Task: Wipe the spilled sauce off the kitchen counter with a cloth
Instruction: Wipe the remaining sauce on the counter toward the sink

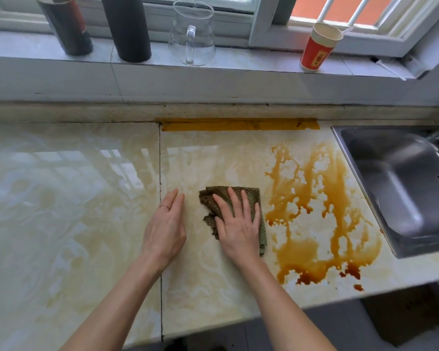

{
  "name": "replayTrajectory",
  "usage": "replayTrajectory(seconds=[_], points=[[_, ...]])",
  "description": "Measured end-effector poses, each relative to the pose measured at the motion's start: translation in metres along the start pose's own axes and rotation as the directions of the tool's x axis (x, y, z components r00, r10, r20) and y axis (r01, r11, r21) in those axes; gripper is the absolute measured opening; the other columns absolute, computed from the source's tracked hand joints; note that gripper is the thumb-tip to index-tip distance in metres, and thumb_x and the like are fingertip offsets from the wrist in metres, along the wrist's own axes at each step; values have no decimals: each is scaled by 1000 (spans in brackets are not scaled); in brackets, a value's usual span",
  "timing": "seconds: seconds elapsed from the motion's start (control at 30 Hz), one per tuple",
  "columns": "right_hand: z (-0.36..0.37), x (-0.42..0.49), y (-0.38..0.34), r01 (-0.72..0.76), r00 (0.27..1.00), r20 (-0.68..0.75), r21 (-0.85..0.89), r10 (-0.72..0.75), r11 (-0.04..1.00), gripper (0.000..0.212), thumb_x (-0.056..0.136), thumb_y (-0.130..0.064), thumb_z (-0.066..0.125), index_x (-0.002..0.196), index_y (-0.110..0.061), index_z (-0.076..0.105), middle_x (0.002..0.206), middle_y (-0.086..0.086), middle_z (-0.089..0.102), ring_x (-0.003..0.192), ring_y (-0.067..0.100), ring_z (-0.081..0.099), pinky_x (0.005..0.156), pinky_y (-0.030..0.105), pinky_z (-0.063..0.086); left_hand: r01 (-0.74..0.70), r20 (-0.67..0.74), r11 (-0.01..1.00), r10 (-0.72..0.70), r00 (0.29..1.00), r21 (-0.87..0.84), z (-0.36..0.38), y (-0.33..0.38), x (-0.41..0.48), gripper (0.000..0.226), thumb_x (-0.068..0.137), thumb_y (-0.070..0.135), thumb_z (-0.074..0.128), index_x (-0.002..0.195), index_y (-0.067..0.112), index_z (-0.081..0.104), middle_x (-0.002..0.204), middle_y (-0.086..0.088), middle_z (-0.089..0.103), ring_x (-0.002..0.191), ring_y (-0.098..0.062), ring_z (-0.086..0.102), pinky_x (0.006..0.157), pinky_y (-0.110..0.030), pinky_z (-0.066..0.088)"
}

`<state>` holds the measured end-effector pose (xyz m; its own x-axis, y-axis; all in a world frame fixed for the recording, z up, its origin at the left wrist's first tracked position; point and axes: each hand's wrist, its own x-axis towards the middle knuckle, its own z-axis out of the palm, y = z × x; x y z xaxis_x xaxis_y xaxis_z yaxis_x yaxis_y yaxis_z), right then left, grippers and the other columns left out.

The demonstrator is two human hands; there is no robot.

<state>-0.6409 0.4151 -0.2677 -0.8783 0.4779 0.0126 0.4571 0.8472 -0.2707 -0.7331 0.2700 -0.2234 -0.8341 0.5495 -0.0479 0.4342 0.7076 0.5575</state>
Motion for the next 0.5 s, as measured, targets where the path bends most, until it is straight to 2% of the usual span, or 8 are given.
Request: replayTrajectory(seconds=[0.07, 0.2, 0.23, 0.33, 0.4, 0.5], points=[[4, -19, -13, 38, 999, 3, -14, -38, 999, 53, 95, -45, 27, 149, -43, 26, 162, -2, 18, 150, 27, 6, 116, 55, -2, 10, 12, 1000, -10, 1000, 0, 5, 6, -11, 61, 88, -3, 39, 146, 10, 29, 155, -5, 22, 142, -20, 23, 112, -30, 27], [-4, -43, 6, 290, 953, 94, 1, -289, 957, 52, 96, -43, 30, 147, -44, 28, 161, -6, 20, 150, 23, 7, 117, 55, 3, 26, 26, 1000, -26, 999, -18, 16, 19, -28, 59, 89, 0, 42, 145, 10, 30, 154, -6, 24, 141, -22, 26, 110, -31, 29], [-6, -39, 14, 290, 951, 105, 9, -290, 957, 52, 95, -44, 28, 147, -45, 28, 161, -7, 19, 150, 21, 6, 118, 54, 3, 23, 22, 1000, -22, 1000, -13, 18, 20, -32, 59, 89, -1, 41, 145, 11, 30, 154, -6, 25, 141, -22, 26, 110, -30, 29], [-10, -29, 21, 123, 987, 102, 15, -124, 992, 56, 92, -48, 19, 148, -47, 24, 163, -9, 11, 150, 18, -2, 118, 54, -1, 25, 4, 1000, -25, 1000, 3, 19, 20, -44, 61, 88, -4, 38, 146, 11, 28, 155, -5, 23, 142, -20, 24, 112, -30, 25], [-9, -41, 10, 70, 993, 95, 9, -71, 998, 59, 90, -49, 17, 149, -46, 22, 163, -7, 8, 150, 21, -5, 117, 54, -6, 29, 0, 999, -29, 1000, 14, 20, 21, -51, 61, 88, -4, 38, 146, 10, 28, 155, -6, 23, 142, -20, 23, 113, -30, 24], [-7, -72, 10, 244, 962, 130, -1, -242, 970, 55, 93, -46, 24, 148, -45, 23, 163, -5, 12, 150, 24, -2, 117, 55, -4, 47, 18, 999, -47, 999, 9, 23, 26, -59, 59, 89, 0, 40, 146, 10, 29, 154, -7, 24, 141, -22, 25, 112, -33, 27]])
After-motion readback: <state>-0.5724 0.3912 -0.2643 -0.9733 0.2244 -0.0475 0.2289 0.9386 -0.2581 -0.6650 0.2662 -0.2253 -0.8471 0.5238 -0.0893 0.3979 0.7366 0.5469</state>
